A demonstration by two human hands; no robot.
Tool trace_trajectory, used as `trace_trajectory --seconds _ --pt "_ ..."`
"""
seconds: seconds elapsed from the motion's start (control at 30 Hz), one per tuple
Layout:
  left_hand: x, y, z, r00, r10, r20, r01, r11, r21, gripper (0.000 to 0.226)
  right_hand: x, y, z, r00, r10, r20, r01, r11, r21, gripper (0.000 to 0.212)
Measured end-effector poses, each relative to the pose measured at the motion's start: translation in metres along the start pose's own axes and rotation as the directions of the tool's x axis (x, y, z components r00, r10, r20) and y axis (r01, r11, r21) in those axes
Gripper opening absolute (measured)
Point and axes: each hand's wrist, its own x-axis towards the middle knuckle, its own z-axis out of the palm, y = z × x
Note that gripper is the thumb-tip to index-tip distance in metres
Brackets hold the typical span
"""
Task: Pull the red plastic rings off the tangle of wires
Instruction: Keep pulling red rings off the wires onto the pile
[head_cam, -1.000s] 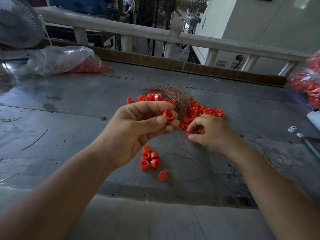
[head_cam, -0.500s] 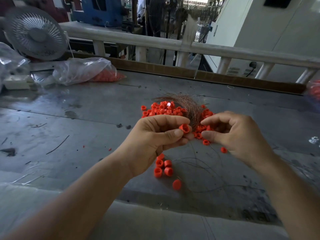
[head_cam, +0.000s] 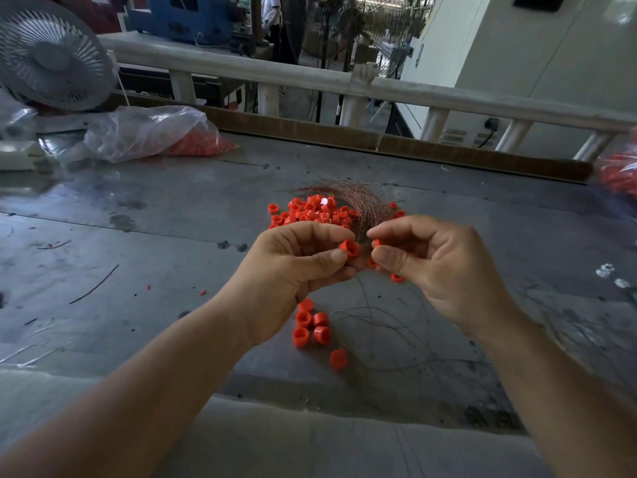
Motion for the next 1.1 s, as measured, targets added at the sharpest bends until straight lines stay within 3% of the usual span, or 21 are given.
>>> trace_trajectory --seconds 0.37,1.1 --pt "0.0002 0.0001 -0.0005 1.000 0.006 -0.013 -0.005 1.000 0.016 0.019 -0.0017 0.0014 0.0035 0.999 0.016 0.028 -0.021 0.983 0.180 0.019" --pt "-0.0007 0.0022 0.0008 1.000 0.029 0.010 -0.030 0.993 0.115 0.019 -0.0026 -0.0014 0.0051 0.999 -0.041 0.010 0.040 0.995 0.095 0.021"
